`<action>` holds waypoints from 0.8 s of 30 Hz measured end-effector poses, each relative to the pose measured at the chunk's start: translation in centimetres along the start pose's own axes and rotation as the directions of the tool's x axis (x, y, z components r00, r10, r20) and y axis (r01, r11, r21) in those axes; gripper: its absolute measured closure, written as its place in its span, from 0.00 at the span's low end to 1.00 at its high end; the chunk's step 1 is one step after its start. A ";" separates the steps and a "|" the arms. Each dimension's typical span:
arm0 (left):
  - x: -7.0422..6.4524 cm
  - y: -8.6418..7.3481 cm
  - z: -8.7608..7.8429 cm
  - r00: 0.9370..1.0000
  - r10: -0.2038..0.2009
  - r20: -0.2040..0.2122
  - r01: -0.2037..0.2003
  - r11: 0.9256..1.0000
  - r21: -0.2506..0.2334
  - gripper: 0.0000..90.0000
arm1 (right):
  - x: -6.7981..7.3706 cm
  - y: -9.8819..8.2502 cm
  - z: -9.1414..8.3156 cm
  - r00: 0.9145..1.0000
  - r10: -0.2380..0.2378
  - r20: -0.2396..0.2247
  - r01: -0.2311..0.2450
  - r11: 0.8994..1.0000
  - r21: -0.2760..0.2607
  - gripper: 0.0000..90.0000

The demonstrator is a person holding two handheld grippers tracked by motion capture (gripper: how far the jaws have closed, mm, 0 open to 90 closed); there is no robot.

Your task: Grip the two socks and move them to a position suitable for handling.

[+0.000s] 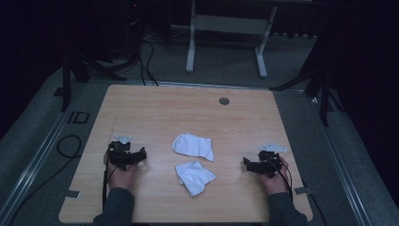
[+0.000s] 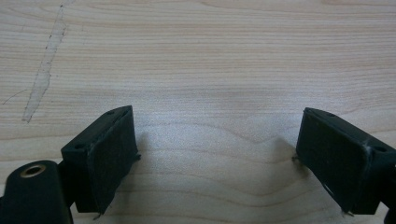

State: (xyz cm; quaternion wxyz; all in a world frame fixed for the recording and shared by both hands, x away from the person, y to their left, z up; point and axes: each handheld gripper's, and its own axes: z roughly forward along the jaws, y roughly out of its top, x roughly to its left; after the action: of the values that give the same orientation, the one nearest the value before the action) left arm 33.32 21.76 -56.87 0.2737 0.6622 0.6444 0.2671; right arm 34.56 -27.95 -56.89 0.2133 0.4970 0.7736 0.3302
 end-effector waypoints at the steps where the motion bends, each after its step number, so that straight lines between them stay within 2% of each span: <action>1: 0.0 0.0 0.0 1.000 0.000 0.000 0.000 1.000 0.000 0.14 | 0.0 0.0 0.0 1.000 -0.001 0.000 0.001 1.000 0.000 0.13; 9: 0.0 0.0 0.0 1.000 0.002 0.001 -0.002 1.000 0.000 0.14 | 0.0 0.0 0.0 1.000 -0.001 0.000 0.001 1.000 0.000 0.13; 13: 0.0 0.0 0.0 1.000 0.006 0.005 -0.006 1.000 -0.003 0.15 | 0.0 0.0 0.0 1.000 0.006 0.008 -0.006 1.000 -0.007 0.17; 16: 0.0 0.0 0.0 1.000 0.006 0.005 -0.006 1.000 -0.003 0.15 | 0.0 0.0 -0.2 0.999 0.032 0.029 -0.032 0.999 -0.010 0.24; 19: 0.0 0.0 0.0 1.000 0.006 0.005 -0.006 1.000 -0.003 0.15 | 0.0 0.1 -0.3 0.999 0.035 0.032 -0.035 0.999 -0.003 0.26; 20: 0.0 0.0 0.0 1.000 0.005 0.005 -0.005 1.000 -0.003 0.15 | -0.1 0.2 -0.4 0.999 0.037 0.038 -0.037 0.999 0.007 0.31; 21: 0.0 0.0 0.0 1.000 0.005 0.005 -0.005 1.000 -0.003 0.15 | -0.1 0.2 -0.4 0.999 0.037 0.038 -0.037 0.999 0.007 0.31; 22: 0.0 0.0 0.0 1.000 0.006 0.005 -0.006 1.000 -0.003 0.15 | -0.2 0.3 -0.7 0.999 0.033 0.034 -0.034 0.999 0.020 0.38; 24: -0.1 0.0 0.0 1.000 0.005 0.005 -0.005 1.000 -0.003 0.15 | -0.3 0.3 -0.8 0.999 0.035 0.035 -0.036 0.999 0.023 0.41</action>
State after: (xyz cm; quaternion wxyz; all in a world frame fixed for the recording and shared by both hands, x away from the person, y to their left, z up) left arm 33.30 21.71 -56.87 0.2757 0.6640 0.6416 0.2673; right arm 34.36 -28.42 -56.16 0.2146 0.5187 0.7648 0.3161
